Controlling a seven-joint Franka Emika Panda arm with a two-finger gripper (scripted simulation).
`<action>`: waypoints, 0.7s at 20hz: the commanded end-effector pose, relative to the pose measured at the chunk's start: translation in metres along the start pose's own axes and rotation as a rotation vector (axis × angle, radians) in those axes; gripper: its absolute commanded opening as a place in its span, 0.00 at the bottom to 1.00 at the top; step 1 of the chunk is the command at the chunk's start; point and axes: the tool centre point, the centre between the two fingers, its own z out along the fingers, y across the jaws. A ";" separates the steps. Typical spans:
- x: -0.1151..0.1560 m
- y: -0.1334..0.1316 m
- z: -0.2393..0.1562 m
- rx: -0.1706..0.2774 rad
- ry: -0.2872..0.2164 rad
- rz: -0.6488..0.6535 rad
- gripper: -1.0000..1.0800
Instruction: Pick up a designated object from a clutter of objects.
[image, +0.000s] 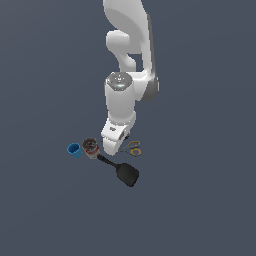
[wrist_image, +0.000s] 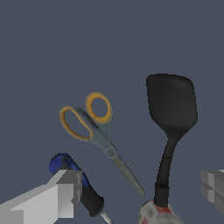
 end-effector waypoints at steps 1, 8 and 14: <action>-0.003 -0.004 0.012 0.004 -0.001 -0.066 0.96; -0.011 -0.018 0.043 0.018 -0.002 -0.238 0.96; -0.016 -0.027 0.060 0.026 -0.001 -0.341 0.96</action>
